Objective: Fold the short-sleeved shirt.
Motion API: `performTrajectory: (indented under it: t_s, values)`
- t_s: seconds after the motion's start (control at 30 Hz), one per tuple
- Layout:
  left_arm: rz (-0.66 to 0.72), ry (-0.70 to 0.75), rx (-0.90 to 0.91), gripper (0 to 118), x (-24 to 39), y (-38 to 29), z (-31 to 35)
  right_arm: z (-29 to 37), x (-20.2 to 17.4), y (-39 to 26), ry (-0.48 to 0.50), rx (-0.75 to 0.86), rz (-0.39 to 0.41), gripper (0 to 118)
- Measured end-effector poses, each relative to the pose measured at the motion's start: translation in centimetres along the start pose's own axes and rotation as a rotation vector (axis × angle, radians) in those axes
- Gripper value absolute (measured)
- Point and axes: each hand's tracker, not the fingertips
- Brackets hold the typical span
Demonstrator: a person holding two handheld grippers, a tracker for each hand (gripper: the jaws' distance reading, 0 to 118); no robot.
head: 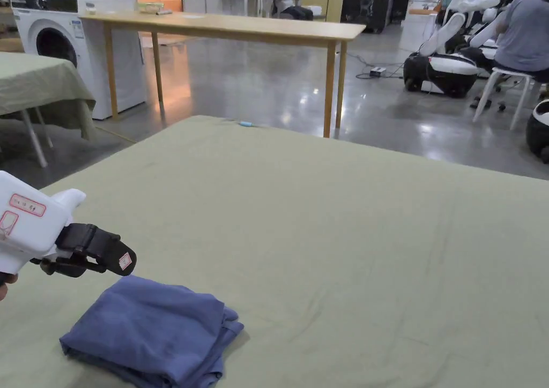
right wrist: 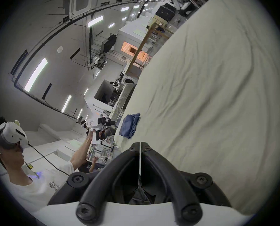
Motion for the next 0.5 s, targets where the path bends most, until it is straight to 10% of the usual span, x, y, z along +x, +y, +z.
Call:
performTrajectory:
  t_s: [0.03, 0.07, 0.1, 0.3, 0.5]
  values:
    - [0.006, 0.008, 0.034, 87, 1.4, -0.6, 0.3, 0.6, -0.4, 0.1, 0.005, 0.016, 0.012, 2]
    - [0.037, 0.035, 0.149, 32, 2.7, -1.0, 0.5, 1.3, -0.9, 0.3, 0.003, 0.030, 0.030, 2]
    - [0.016, 0.057, 0.225, 1, 4.5, -1.7, 0.4, 1.9, -1.5, 0.5, -0.003, 0.053, 0.062, 2]
    - [-0.054, 0.031, 0.482, 2, 18.9, -8.1, -1.4, 4.5, -6.8, 0.8, -0.275, 0.248, 0.319, 2]
    - [-0.181, 0.129, 0.734, 2, 35.0, -14.0, -2.2, 3.5, -12.6, -0.4, -0.900, 0.571, 0.719, 2]
